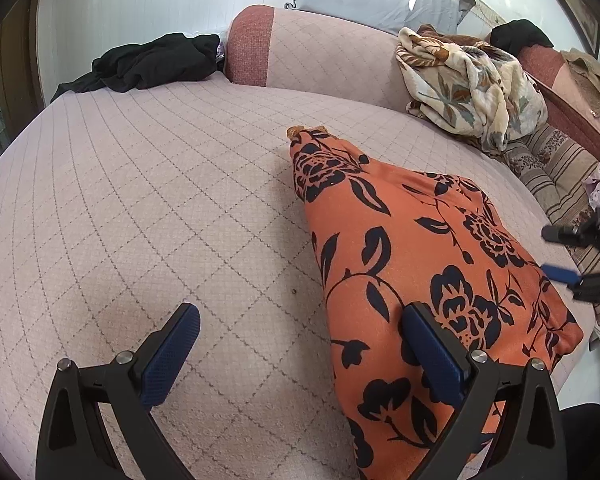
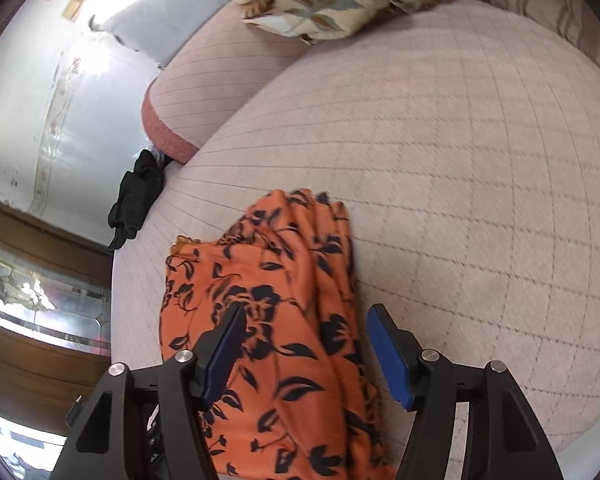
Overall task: Fold small clothes
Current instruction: 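Release the blouse with the right gripper and press the folded edge flat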
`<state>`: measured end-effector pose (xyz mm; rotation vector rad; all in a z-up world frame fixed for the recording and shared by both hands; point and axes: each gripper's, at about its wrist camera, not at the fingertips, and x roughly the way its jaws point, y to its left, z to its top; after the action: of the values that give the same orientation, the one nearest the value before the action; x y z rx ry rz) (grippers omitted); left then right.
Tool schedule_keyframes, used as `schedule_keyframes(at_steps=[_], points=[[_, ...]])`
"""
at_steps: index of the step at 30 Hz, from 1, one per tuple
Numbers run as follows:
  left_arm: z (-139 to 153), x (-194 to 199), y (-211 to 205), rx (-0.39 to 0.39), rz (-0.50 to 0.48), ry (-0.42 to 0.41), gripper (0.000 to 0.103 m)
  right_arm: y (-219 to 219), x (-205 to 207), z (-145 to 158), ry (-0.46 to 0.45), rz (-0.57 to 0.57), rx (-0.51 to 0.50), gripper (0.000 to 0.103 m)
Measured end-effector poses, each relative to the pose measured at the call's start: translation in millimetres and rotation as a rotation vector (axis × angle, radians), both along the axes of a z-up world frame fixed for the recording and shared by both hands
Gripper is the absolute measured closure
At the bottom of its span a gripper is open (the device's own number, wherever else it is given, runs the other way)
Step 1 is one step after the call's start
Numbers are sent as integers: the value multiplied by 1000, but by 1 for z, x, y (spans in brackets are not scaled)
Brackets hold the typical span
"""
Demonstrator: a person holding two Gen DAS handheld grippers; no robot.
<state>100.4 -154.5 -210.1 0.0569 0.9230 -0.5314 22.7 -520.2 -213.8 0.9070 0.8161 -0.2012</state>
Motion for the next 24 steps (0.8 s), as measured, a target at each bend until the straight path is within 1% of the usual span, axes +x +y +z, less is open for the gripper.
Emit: schedule_keyframes(at_steps=[2,5,6,7,8,10,12,17,20,24], points=[[0,0,1,0,-1,0,2,-5,0,-14,-4,-4,48,35],[-1,-1,0,1,-1,-1,2,-6,1,-40,-59,-22,159,31],[-1,-1,0,0,-2,-1,2,-6,1,-48,-54,-22,194,31],[-1,0,0,1,-3,-1,2,-6,5,-56,-27,-13,220,31],[-1,0,-1,1,-3,-1,2,-6,8,-59,-16,1,233,31],[-2,0,-1,0,-4,-1,2,-7,12,-59,-42,23,239,26],[-2,0,-1,-1,-3,-4,2,-8,14,-64,-58,31,270,24],[-2,-1,-2,0,-4,-1,2,-10,18,-69,-82,58,309,24],[-2,-1,-4,0,-1,7,2,-8,23,-70,-86,92,307,24],[-2,-3,-8,11,-5,-4,2,-3,30,-68,-85,129,304,23]])
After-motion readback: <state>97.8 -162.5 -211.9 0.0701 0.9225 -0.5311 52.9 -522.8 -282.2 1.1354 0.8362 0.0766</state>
